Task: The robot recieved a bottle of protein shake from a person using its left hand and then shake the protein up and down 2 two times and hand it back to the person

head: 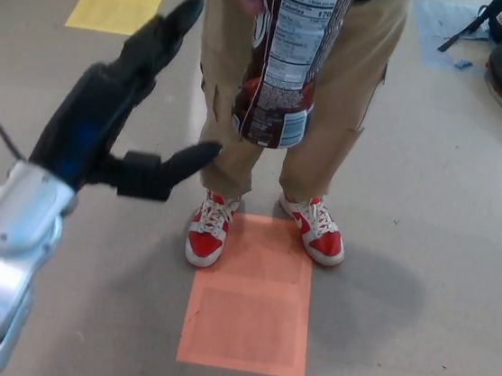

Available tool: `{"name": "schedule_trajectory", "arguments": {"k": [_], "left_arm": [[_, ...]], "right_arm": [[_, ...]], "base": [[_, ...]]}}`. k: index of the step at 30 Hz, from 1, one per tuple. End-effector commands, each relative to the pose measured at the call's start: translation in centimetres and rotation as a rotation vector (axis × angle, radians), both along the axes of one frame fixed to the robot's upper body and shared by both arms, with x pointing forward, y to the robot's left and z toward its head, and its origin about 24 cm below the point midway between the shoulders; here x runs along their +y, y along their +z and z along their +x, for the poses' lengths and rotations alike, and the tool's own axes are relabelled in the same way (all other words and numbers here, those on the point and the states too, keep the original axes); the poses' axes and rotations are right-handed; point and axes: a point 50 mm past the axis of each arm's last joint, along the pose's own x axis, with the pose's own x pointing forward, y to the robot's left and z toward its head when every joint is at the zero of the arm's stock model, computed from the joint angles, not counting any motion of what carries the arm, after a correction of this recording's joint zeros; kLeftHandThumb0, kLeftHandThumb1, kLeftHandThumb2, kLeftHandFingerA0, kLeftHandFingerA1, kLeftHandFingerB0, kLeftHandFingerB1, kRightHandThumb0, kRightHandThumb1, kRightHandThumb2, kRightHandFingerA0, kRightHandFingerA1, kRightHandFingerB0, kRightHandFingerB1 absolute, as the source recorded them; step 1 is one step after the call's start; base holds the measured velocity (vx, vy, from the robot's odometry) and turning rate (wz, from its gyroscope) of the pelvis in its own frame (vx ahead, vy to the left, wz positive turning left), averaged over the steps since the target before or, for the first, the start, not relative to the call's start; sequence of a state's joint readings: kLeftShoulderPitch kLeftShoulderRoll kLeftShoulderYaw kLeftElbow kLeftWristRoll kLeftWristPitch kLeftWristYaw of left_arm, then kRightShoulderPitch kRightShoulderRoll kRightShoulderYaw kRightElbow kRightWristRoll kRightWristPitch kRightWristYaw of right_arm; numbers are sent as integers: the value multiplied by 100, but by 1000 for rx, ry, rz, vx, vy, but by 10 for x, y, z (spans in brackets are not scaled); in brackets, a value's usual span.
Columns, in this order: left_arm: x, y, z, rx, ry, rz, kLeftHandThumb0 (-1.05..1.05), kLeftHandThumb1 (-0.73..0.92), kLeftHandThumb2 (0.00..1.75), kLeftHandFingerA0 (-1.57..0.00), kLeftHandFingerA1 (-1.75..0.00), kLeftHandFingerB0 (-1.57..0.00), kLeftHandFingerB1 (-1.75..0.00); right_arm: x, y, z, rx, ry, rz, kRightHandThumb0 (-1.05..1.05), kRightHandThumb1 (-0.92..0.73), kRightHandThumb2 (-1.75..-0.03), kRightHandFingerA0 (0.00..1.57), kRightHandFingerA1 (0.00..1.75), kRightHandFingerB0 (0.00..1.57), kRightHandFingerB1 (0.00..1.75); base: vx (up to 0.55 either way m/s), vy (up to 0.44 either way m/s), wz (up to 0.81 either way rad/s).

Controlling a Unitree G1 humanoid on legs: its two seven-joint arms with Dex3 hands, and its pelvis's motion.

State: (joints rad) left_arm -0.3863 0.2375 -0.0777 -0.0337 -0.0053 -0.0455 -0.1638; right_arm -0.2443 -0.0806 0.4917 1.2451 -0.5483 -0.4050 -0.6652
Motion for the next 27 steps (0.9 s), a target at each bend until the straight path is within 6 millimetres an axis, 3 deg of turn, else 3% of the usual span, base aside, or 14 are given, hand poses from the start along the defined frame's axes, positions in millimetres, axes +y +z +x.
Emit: {"name": "schedule_trajectory", "arguments": {"k": [1,4,5,6,7,18,27], "left_arm": [[-31,39,27,609,-216,-270,-83,55,57,0,0,0,-3],[-40,48,30,633,-234,-275,-81,55,57,0,0,0,0],[-42,49,31,644,-237,-283,-82,43,71,0,0,0,0],[-42,49,32,648,-238,-285,-82,43,71,0,0,0,0],[-47,52,33,658,-237,-278,-82,54,56,0,0,0,-1],[-71,50,30,715,-262,-235,-83,55,56,0,-1,0,0],[-87,21,21,829,-292,-221,-83,55,57,0,0,0,0]], "right_arm": [[-8,6,6,-49,0,-21,-24,-74,-63,89,46,71,41],[-7,8,8,-59,5,-7,-28,-77,-64,85,45,71,40],[-7,8,9,-66,13,-13,-26,-75,-64,88,47,71,41],[-7,8,9,-67,15,-15,-26,-75,-64,88,47,71,41],[-7,9,10,-69,20,-22,-29,-77,-64,87,46,71,40],[-5,10,13,-74,42,-35,-25,-75,-64,86,46,70,41],[-5,11,11,-90,33,-19,-24,-74,-62,91,47,73,42]], "base": [[0,0,0],[0,0,0],[0,0,0],[0,0,0],[0,0,0],[0,0,0],[0,0,0]]}}
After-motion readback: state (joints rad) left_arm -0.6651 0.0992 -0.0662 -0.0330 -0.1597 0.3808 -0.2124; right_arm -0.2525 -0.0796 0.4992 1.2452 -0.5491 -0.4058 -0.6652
